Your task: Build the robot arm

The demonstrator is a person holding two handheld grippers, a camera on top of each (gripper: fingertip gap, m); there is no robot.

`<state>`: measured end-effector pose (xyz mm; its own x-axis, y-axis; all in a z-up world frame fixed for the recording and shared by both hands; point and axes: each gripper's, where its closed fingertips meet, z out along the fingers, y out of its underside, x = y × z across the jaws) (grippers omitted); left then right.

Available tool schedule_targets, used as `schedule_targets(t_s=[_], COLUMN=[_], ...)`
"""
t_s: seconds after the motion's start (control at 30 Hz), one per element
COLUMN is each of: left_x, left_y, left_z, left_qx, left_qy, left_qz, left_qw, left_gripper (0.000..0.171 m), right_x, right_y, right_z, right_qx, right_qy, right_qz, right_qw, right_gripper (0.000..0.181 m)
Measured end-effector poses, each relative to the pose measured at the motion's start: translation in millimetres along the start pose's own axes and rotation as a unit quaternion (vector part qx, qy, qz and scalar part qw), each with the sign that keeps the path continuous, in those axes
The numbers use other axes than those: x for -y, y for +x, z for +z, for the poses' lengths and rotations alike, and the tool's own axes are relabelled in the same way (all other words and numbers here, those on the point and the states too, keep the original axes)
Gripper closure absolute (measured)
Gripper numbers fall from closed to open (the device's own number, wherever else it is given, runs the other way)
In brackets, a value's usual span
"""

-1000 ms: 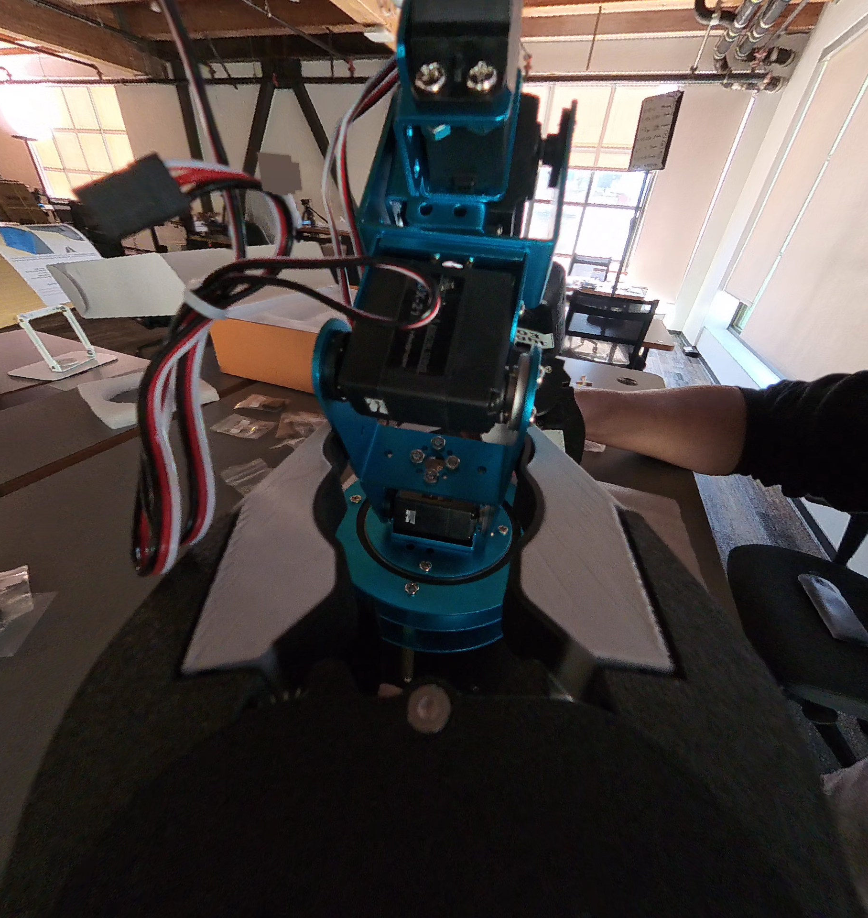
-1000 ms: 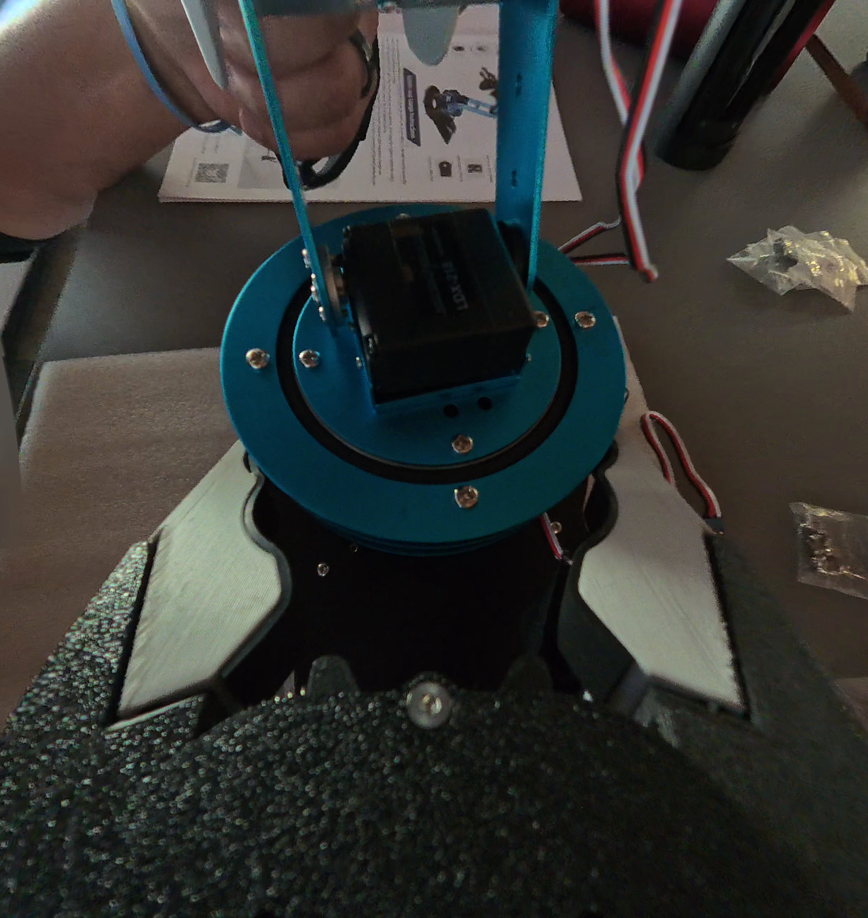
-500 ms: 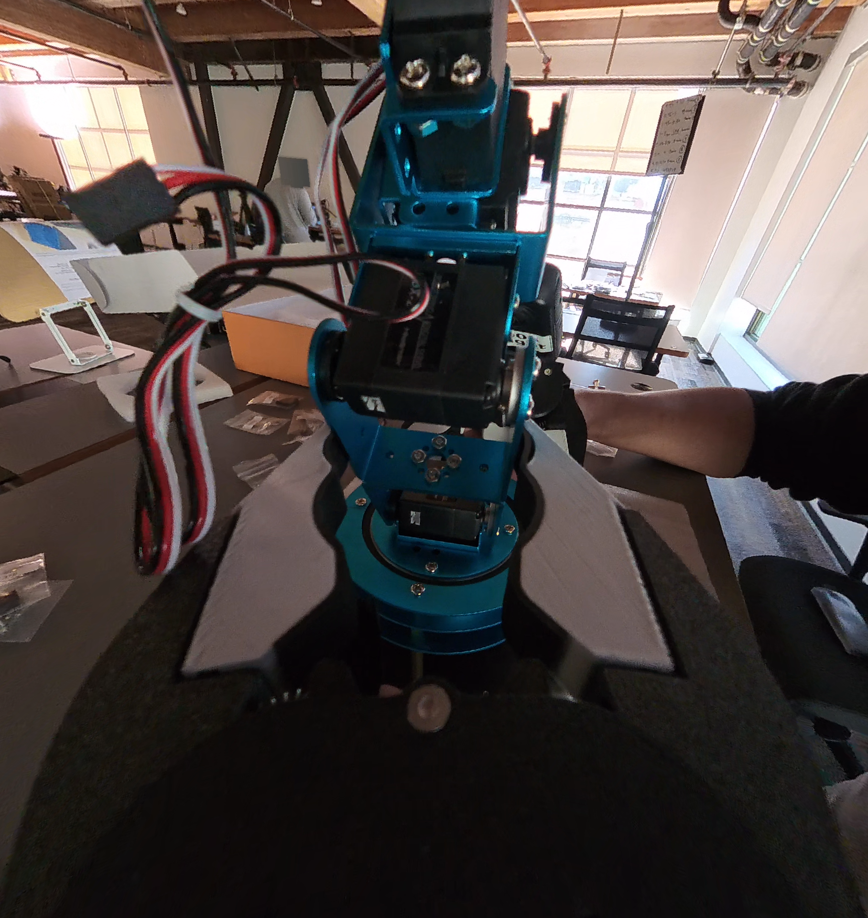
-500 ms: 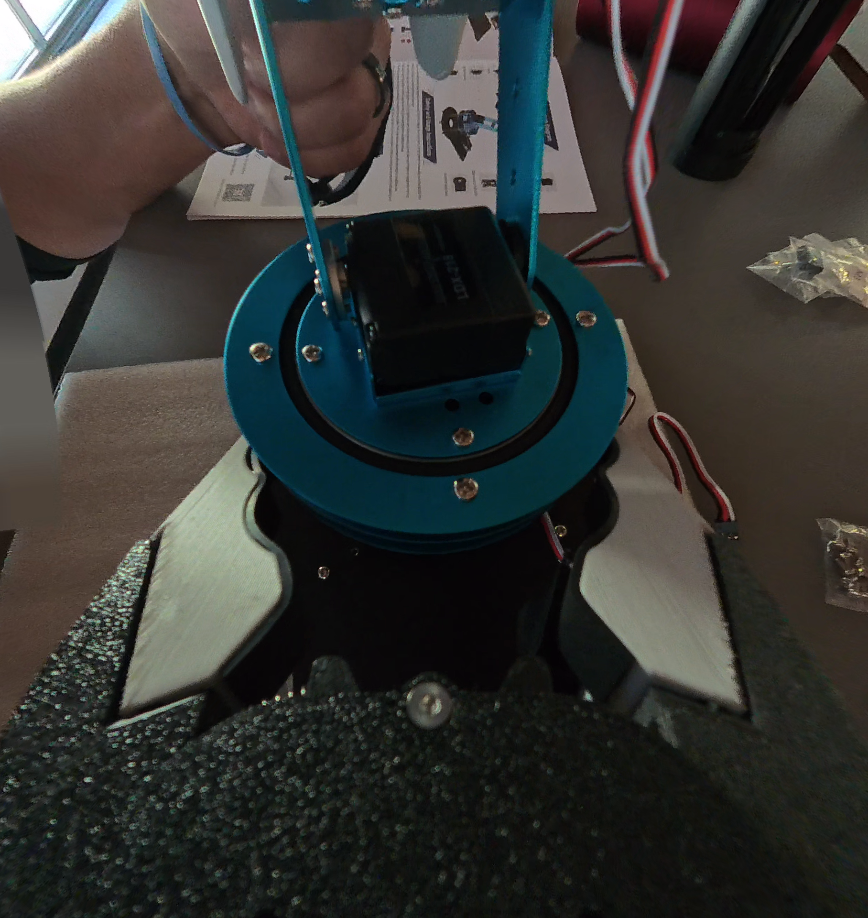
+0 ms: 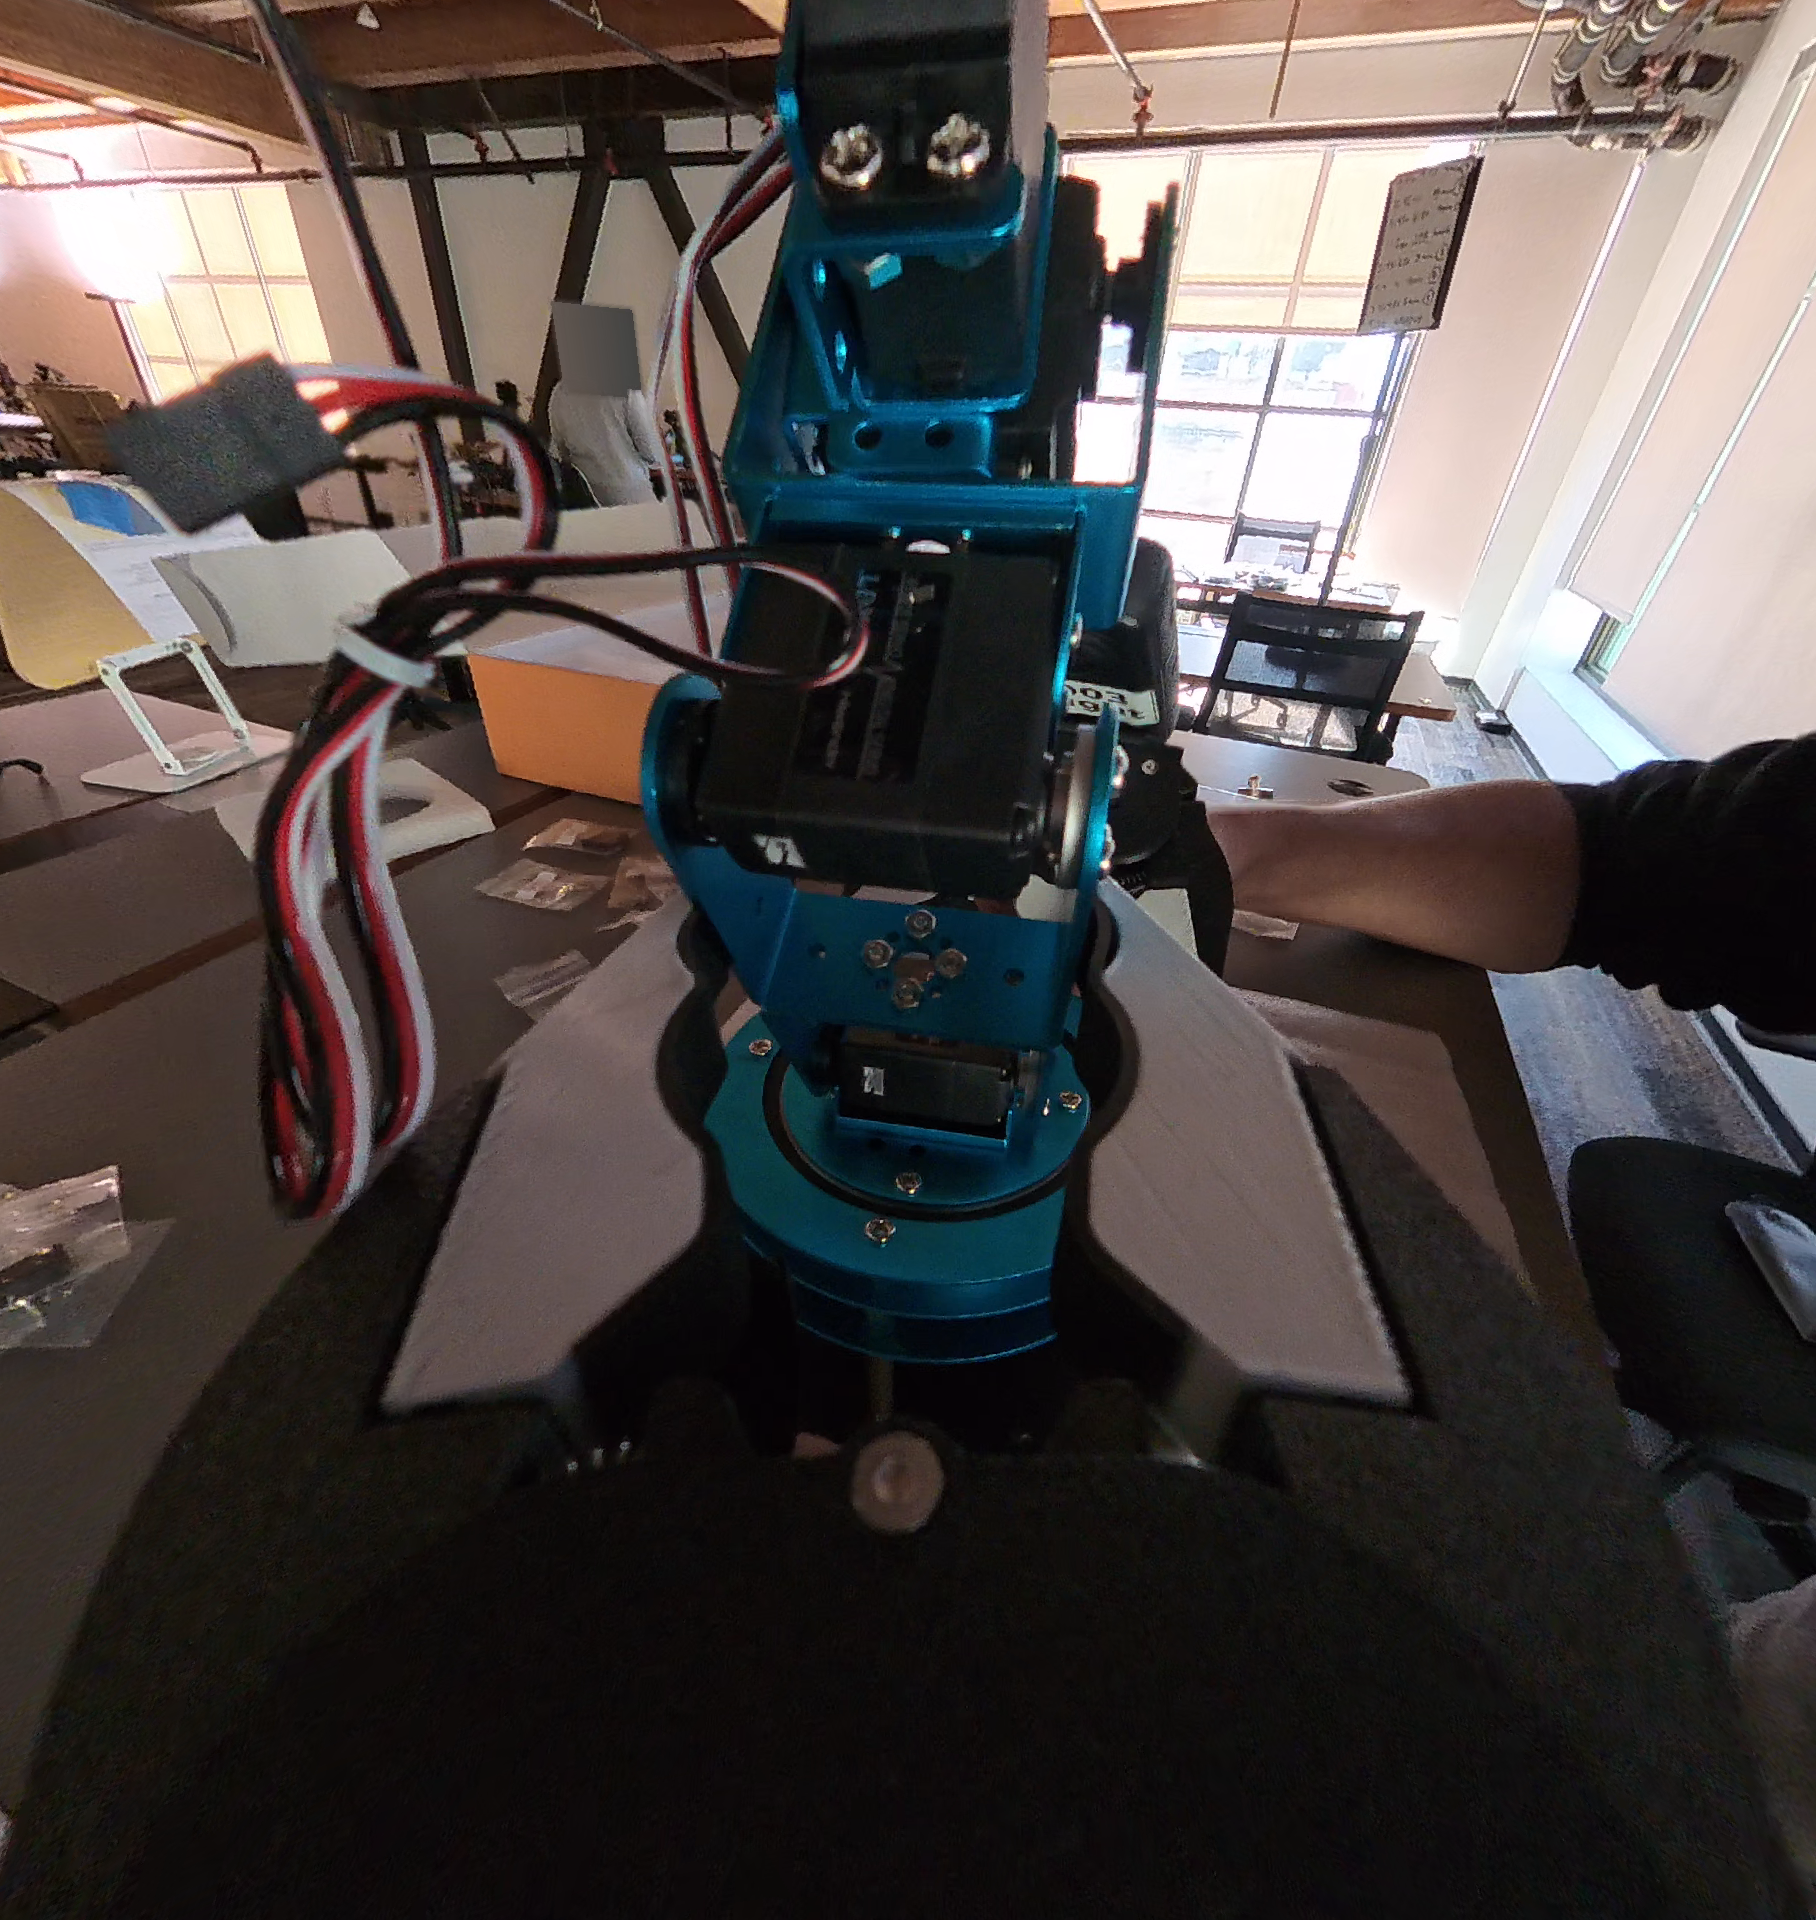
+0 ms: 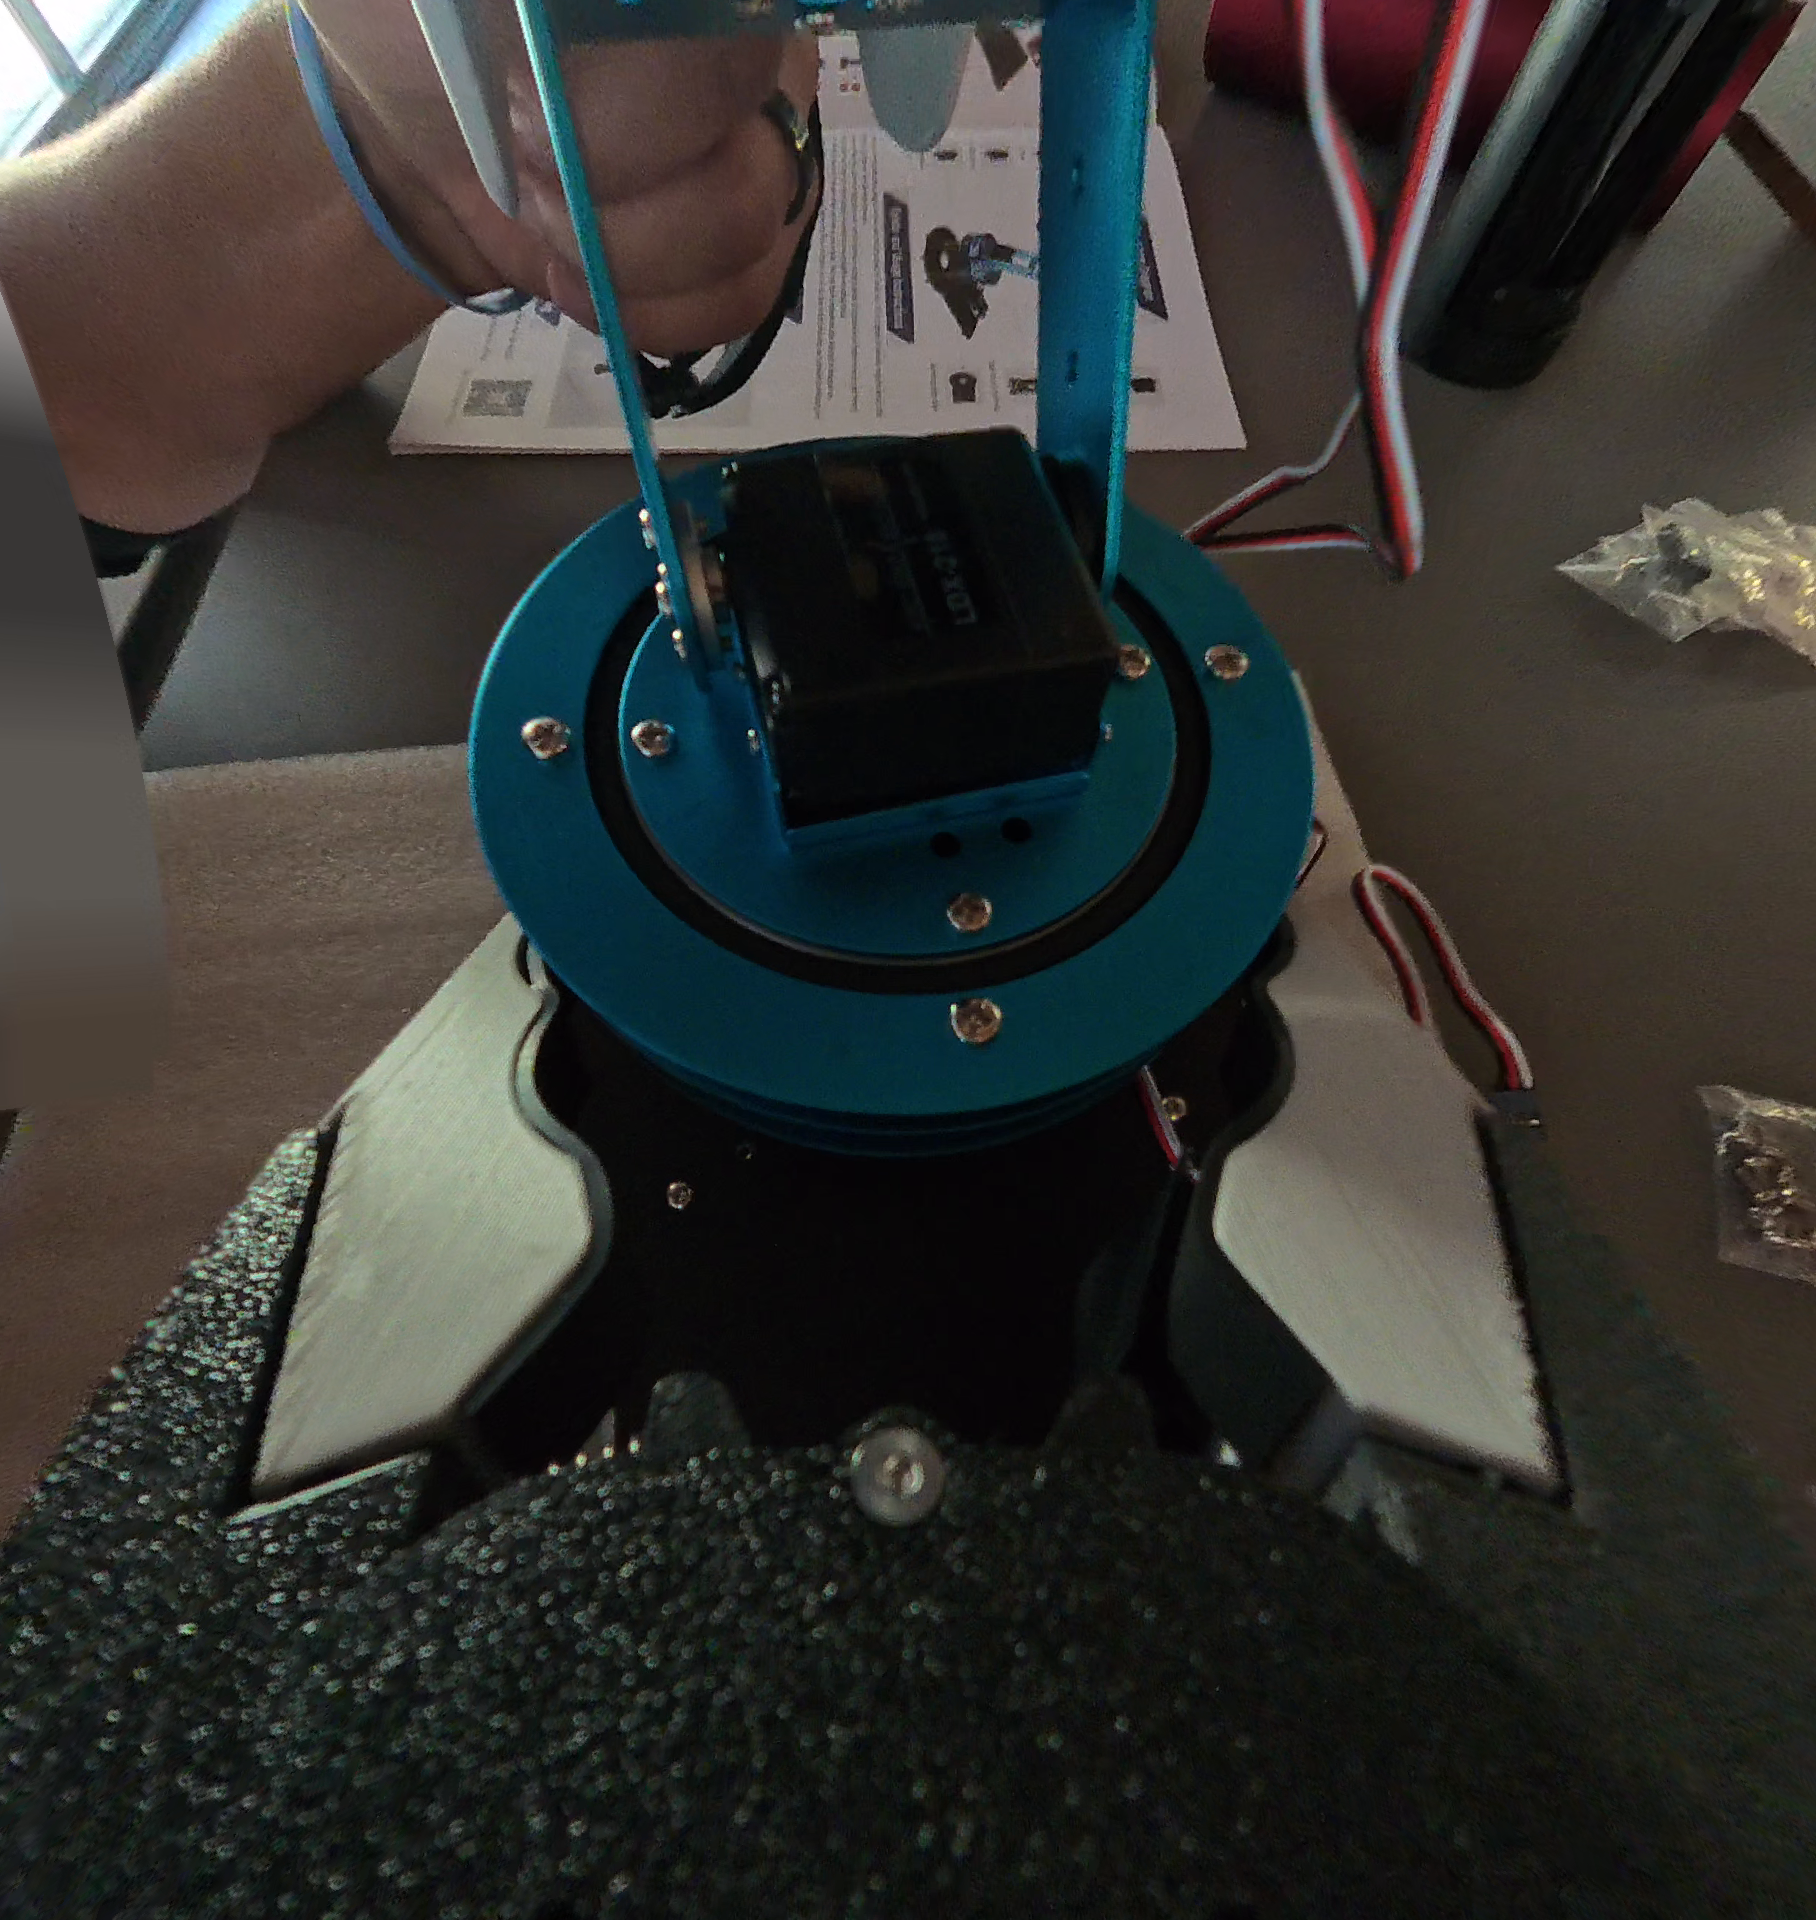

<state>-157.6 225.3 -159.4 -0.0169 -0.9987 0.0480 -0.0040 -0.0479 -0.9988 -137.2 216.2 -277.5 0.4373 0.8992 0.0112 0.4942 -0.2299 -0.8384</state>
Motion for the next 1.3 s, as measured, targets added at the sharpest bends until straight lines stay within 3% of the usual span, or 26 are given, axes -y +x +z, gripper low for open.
schedule_targets(t_s=[0.43,0.6,1.07,1.23,1.27,1.3], left_x=[1.8,-0.2,0.1,0.0,0.0,0.1], left_y=[7.1,-8.6,-7.4,-2.1,-1.3,-0.8], left_z=[0.4,1.0,0.8,-0.3,-0.4,-0.3], left_qx=[0.021,0.028,0.020,0.013,0.012,0.010], left_qy=[-0.007,-0.003,0.003,0.000,-0.001,0.000], left_qz=[0.040,-0.020,-0.018,0.000,0.002,0.004], left_qw=[0.999,0.999,1.000,1.000,1.000,1.000], left_gripper=[0.106,0.106,0.106,0.106,0.106,0.106], right_x=[-3.1,-2.0,-3.2,16.6,32.1,52.1], right_y=[1.5,2.8,0.6,3.2,10.0,23.7], right_z=[-3.2,-1.1,-2.6,-44.9,-61.8,-78.8], right_qx=[0.011,0.052,0.045,0.105,0.117,0.114], right_qy=[-0.073,-0.023,0.006,0.043,0.077,0.129], right_qz=[-0.048,0.016,0.032,0.060,0.077,0.091], right_qw=[0.996,0.998,0.998,0.992,0.987,0.981], right_gripper=[0.055,0.054,0.058,0.063,0.071,0.091])
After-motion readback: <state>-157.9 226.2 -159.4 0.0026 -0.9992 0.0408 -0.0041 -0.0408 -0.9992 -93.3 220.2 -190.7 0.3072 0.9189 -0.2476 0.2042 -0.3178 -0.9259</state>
